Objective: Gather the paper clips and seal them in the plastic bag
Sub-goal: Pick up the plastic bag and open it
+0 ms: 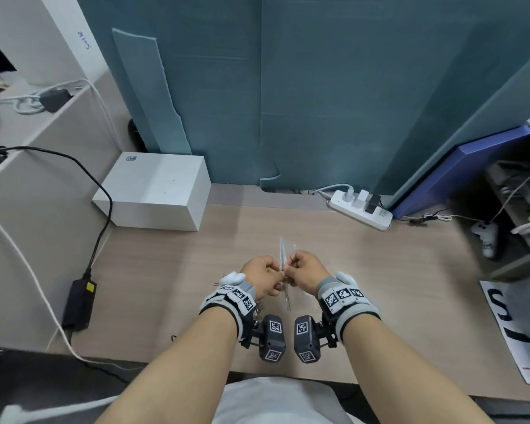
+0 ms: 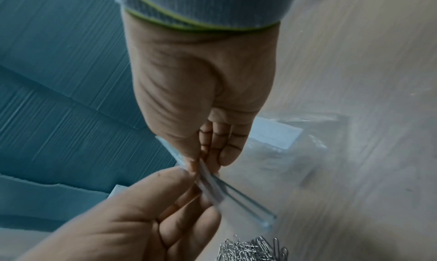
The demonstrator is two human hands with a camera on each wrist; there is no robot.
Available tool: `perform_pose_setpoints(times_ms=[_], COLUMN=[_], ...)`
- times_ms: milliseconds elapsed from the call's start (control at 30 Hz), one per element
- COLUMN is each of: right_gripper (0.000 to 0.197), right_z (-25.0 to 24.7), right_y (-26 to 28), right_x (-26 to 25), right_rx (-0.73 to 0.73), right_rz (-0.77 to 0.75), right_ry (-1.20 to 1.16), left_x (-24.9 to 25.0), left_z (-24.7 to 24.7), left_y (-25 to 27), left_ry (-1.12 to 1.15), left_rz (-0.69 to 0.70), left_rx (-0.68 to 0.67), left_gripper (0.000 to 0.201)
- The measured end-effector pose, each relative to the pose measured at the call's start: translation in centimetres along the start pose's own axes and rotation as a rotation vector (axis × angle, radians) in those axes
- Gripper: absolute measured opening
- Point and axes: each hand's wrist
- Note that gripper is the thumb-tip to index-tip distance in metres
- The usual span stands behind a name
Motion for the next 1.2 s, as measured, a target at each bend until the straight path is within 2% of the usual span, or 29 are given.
perform_pose_setpoints(times_ms=[100,200,333,533,667,867,1000,1067,1200], right_gripper=[0.016,0.027,0.028,0.015,0.006,0.010,0.018,0.024,0.017], right_z=[0.1,0.4,-0.4,-1.1,-1.6,-2.6,-3.9,-4.3,-4.9], right_y=[-0.7,-1.5,-1.4,-1.8,-1.6,-1.0,0.0,0.1,0.4], right_x=[0.2,0.7,0.6,2.0,2.6,3.2,3.3,3.8,4.4], right_rx=[-0.065,-0.094,-0.128,-0.268,-0.278,-0.353,-0.421,-0.411,-0.266], right_rz=[0.005,-0.006,-0.093,-0.163,-0.174,-0.187,-0.183,-0.163,-0.113], right_ry=[-0.016,0.012,0.100,0.229,0.276,0.276,0.233,0.222,0.232], left_x=[0.5,0.6,0.4,0.5,0.2,0.0,-0.8,-1.1,-1.4], left_z=[0.1,0.1,0.5,1.0,2.3,3.6,4.2,4.4,5.5], left_y=[0.1,0.0,-0.1,0.2,0.8,1.3,0.8,0.5,0.0], left_ry=[-0.007,-0.027,-0.067,-0.152,-0.179,-0.167,-0.170,-0.185,-0.253], left_rz=[0.000,0.003,0.010,0.016,0.000,-0.016,-0.019,-0.018,0.027], left_rx=[0.022,0.033,0.056,0.135,0.150,0.148,0.117,0.150,0.151], left_gripper=[0.019,0.022,0.020,0.015,0.013,0.012,0.022,0.022,0.014])
Point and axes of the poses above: each hand's wrist, its own y-axis away from the middle knuckle, its own z-axis out of the palm, x = y × z, and after that the axes turned 12 degrees about y, right-handed
